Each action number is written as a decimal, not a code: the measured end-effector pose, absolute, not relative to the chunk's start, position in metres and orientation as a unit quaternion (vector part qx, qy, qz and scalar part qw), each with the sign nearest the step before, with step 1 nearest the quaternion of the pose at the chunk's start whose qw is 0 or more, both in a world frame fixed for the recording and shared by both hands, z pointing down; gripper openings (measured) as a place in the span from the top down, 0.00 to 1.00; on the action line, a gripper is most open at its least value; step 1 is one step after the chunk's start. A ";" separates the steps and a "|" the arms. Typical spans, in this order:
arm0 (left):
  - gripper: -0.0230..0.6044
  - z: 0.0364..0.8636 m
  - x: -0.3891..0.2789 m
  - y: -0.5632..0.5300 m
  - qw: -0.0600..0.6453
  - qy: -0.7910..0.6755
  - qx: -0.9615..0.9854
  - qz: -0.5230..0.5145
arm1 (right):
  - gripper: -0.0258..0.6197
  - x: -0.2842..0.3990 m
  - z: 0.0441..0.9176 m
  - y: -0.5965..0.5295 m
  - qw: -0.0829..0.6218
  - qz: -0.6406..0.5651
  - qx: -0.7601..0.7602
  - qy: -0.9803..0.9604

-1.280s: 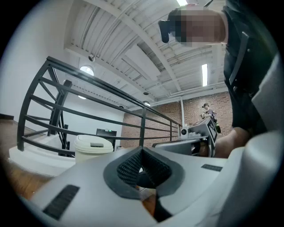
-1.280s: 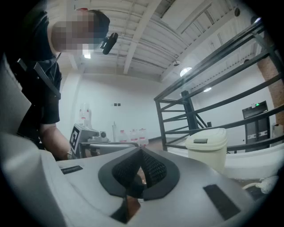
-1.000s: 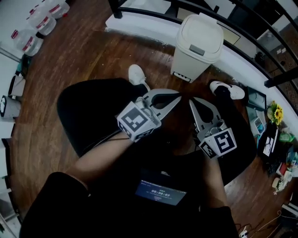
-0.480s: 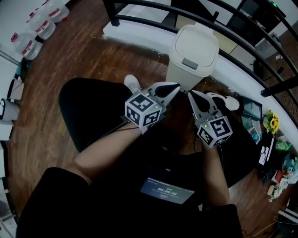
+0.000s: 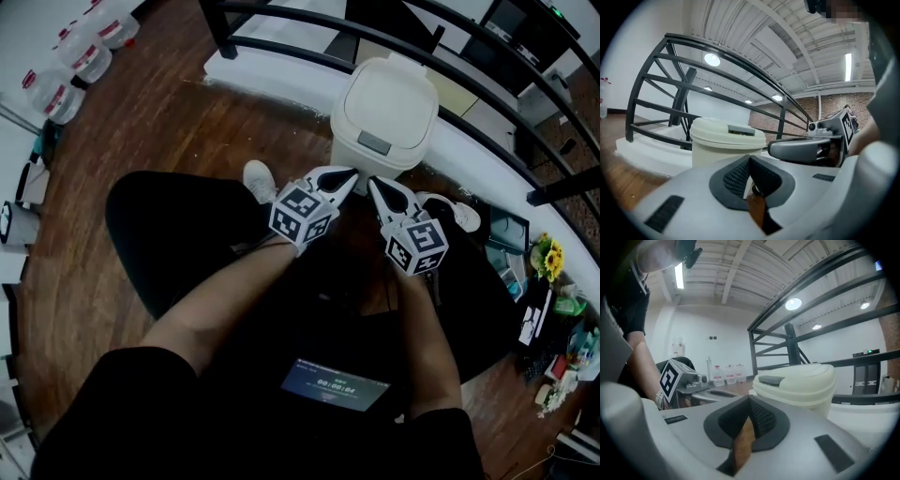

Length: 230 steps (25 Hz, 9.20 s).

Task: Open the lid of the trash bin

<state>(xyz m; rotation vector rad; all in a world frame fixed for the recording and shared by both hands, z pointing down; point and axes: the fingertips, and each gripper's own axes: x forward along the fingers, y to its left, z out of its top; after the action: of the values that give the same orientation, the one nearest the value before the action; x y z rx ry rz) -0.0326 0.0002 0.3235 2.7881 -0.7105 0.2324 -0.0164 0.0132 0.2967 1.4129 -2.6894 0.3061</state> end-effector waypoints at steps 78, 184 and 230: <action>0.91 0.695 0.067 -0.131 0.288 -0.272 0.862 0.315 | 0.93 0.072 0.581 -0.088 0.083 0.333 0.489 -0.802; 0.91 0.716 0.066 -0.124 0.307 -0.288 0.846 0.328 | 0.93 0.079 0.595 -0.082 0.092 0.350 0.503 -0.785; 0.91 0.631 0.050 -0.069 0.225 -0.230 0.909 0.265 | 0.93 0.064 0.561 -0.040 0.108 0.307 0.490 -0.808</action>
<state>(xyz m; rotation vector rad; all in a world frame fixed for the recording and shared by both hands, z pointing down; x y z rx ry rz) 0.0499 -0.0687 0.6306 2.5081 -0.6355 0.7310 0.0643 -0.0405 0.5610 1.4429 -2.3782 0.9036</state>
